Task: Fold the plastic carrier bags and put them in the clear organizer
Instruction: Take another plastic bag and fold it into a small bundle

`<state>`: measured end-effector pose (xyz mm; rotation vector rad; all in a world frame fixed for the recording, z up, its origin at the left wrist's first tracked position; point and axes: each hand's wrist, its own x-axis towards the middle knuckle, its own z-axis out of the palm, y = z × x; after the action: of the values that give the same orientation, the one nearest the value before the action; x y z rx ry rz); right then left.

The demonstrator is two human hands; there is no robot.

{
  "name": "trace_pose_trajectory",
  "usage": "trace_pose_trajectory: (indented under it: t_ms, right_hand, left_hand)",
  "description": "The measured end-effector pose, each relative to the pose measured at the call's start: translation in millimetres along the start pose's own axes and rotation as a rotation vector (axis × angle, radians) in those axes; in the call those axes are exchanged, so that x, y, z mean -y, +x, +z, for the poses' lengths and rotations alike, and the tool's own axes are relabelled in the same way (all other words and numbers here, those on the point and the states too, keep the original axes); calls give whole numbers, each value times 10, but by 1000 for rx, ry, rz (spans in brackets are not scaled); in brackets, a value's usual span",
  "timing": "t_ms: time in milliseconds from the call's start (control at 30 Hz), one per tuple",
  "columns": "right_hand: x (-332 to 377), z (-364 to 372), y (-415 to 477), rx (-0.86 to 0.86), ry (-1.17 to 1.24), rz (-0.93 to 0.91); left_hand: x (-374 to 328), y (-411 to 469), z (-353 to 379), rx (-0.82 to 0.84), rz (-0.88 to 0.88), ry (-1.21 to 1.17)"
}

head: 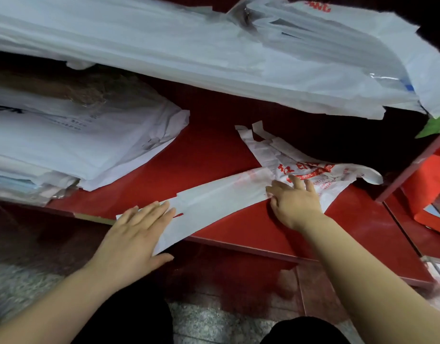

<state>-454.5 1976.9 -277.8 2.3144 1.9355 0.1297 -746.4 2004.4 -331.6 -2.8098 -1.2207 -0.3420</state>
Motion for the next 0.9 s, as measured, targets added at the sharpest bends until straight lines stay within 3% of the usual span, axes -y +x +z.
trace_pose_trajectory:
  t_ms: [100, 200, 333, 467, 533, 633, 800, 900]
  right_hand:
    - [40, -12, 197, 97, -9, 36]
    - [176, 20, 214, -20, 12, 9]
    - [521, 195, -146, -422, 392, -371]
    - [687, 413, -557, -420, 398, -578]
    - [668, 526, -629, -476, 315, -593]
    - [608, 609, -621, -616, 402, -530]
    - [501, 663, -697, -688, 634, -498]
    - [371, 727, -779, -692, 706, -499]
  left_hand:
    - [108, -50, 41, -194, 54, -76]
    - [172, -49, 80, -313, 136, -107]
    - [106, -56, 90, -438, 213, -166]
    - [-24, -84, 79, -515, 301, -207]
    - [-134, -103, 38, -527, 345, -217]
    - [-295, -98, -118, -514, 349, -280]
    - [-487, -53, -268, -436, 213, -658]
    - [-547, -41, -173, -341, 279, -557]
